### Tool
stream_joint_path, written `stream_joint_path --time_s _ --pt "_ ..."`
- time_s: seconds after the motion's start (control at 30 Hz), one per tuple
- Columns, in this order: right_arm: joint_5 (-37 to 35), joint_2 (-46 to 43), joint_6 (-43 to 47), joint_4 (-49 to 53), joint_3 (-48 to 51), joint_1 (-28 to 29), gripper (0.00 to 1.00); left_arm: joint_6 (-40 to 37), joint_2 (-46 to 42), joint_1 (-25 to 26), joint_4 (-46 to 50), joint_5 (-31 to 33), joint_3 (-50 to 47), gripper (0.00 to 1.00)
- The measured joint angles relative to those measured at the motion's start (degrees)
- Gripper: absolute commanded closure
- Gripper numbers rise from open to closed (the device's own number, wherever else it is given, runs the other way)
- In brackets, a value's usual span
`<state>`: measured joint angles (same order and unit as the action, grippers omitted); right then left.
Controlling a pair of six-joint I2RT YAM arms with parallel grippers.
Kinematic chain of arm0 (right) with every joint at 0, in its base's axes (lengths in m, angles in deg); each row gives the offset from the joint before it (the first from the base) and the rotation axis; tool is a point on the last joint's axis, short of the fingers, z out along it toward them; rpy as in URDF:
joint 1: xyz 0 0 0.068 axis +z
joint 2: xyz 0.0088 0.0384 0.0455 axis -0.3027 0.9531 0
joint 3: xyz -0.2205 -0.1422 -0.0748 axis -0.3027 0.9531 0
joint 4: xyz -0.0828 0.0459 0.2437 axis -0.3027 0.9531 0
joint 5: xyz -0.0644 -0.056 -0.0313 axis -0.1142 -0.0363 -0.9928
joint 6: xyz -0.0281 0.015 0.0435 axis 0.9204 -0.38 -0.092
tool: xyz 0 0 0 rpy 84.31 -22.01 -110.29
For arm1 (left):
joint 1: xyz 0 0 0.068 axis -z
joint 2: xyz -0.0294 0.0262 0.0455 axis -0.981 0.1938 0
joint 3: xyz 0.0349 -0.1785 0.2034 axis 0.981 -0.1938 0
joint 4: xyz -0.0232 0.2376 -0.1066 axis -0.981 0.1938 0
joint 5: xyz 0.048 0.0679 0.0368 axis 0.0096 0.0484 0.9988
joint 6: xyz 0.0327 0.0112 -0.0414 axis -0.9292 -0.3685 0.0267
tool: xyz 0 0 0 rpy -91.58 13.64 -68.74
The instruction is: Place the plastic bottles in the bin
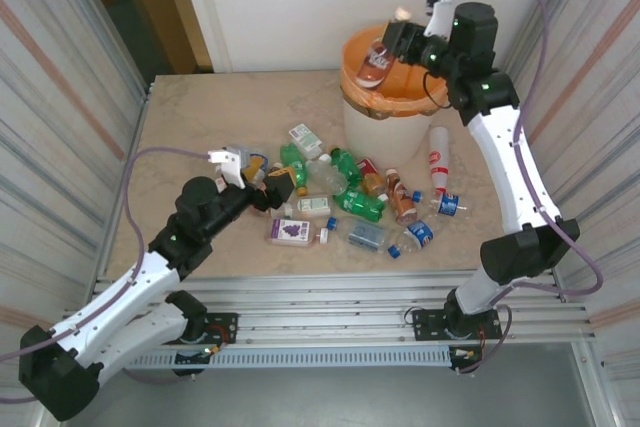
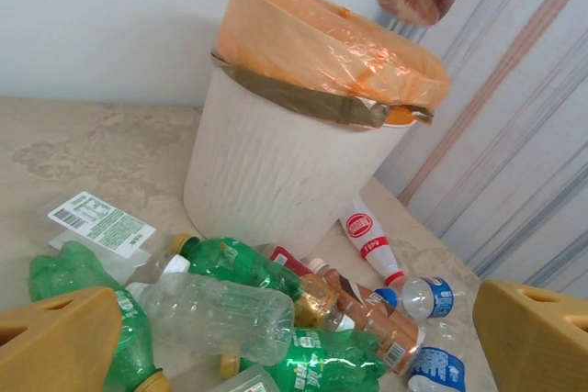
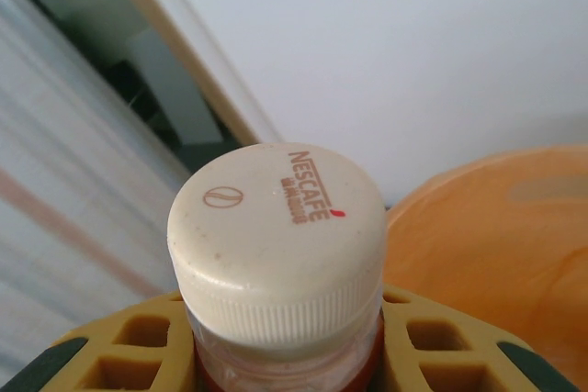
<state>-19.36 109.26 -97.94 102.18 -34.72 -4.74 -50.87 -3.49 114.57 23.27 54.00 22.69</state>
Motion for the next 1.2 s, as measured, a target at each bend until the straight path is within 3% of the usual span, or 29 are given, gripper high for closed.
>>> stream_joint_path --time_s 0.2,0.63,0.9,1.07,1.2 --pt "-1.66 6.54 -0.81 -1.11 -7.19 -3.89 0.84 0.0 0.15 0.0 1.31 1.33 0.0 0.01" --pt "-4.35 20.92 3.82 5.27 -13.86 -3.78 0.72 0.04 -0.09 0.0 5.18 5.05 0.0 0.01" --pt "-6.08 24.22 8.57 9.81 -15.82 -1.42 0.51 0.15 -0.09 0.0 7.74 7.34 0.0 0.01" --pt "-6.95 26.4 11.04 12.39 -17.97 -0.28 0.31 0.37 -0.09 0.0 9.81 8.92 0.07 0.01" --pt "-7.28 28.37 11.8 14.64 -20.7 -0.09 0.24 1.11 0.44 -0.09 12.0 10.12 0.31 0.01"
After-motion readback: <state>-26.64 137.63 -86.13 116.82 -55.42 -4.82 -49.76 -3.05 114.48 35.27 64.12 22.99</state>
